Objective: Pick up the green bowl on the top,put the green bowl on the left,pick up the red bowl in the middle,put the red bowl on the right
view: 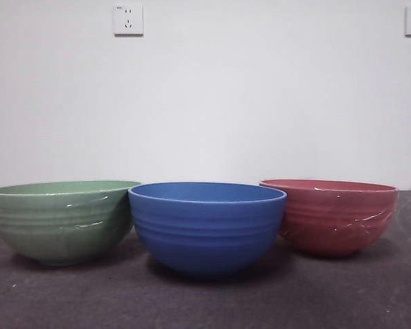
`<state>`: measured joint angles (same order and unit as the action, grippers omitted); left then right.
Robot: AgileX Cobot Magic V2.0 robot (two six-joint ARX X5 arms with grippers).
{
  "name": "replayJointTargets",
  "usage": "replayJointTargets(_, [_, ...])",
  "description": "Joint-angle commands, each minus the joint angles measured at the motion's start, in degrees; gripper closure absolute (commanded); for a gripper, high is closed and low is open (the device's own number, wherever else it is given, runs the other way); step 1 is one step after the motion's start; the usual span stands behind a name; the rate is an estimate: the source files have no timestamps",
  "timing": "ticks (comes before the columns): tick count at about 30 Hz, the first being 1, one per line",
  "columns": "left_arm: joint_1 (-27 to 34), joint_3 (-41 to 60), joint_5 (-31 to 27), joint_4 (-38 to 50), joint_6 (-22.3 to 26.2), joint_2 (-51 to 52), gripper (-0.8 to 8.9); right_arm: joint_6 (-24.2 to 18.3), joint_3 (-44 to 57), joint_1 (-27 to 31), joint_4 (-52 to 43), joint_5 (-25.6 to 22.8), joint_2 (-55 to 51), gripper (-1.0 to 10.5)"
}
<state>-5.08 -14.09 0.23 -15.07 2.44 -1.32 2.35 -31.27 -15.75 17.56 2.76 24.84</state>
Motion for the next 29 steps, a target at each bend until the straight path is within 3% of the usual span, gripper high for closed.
replayJointTargets(1, [0.28,5.68,0.26,4.07,0.15,0.39,8.17,0.59,0.31,-0.13,-0.33,-0.17,-0.09,9.5])
replayJointTargets(10, [0.28,12.98,0.31,4.83,-0.04,1.22,8.17,0.59,0.31,-0.13,-0.31,-0.17,-0.09,9.5])
replayJointTargets(15, [0.28,13.49,0.2,3.69,-2.25,1.2,8.17,0.59,0.31,-0.13,-0.33,-0.17,-0.09,9.5])
replayJointTargets(29, [0.28,13.46,0.17,3.43,-2.25,0.98,8.17,0.59,0.31,-0.13,-0.33,-0.17,-0.09,9.5])
